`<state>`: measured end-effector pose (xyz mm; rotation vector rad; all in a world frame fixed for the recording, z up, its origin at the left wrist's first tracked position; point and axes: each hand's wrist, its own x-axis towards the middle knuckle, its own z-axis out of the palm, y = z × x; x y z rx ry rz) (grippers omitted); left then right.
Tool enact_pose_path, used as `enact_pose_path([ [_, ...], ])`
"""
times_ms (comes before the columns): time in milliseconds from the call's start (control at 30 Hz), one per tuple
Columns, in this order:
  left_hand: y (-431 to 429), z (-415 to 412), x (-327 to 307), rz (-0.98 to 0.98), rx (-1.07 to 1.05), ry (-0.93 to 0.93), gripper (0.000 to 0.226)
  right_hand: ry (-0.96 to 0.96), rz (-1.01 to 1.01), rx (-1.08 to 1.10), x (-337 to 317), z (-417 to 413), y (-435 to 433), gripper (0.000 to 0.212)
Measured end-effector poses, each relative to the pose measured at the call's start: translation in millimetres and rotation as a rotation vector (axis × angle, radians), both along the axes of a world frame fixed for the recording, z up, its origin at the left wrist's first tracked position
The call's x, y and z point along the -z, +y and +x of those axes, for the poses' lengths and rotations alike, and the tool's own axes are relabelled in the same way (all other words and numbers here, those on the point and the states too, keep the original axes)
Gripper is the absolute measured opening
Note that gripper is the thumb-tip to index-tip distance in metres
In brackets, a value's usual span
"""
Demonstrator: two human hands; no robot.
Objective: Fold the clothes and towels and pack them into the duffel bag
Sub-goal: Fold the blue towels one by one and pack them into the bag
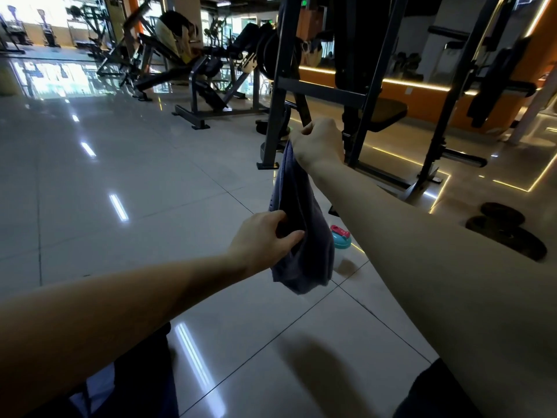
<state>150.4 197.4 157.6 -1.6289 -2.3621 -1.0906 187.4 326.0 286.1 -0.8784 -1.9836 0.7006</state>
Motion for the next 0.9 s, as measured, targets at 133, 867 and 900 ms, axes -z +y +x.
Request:
enact_pose_path([
  [133,5,-2,1,-0.042,0.001,-0.048,0.033,0.015,-0.02,-0.001,-2,3,2,0.015],
  [867,11,10,6,-0.043,0.058,-0.008,0.013,0.111,-0.131,0.086,-6,14,22,0.012],
  [900,11,8,6,-0.038,0.053,0.0,0.012,0.112,-0.134,0.092,-6,15,23,0.014],
])
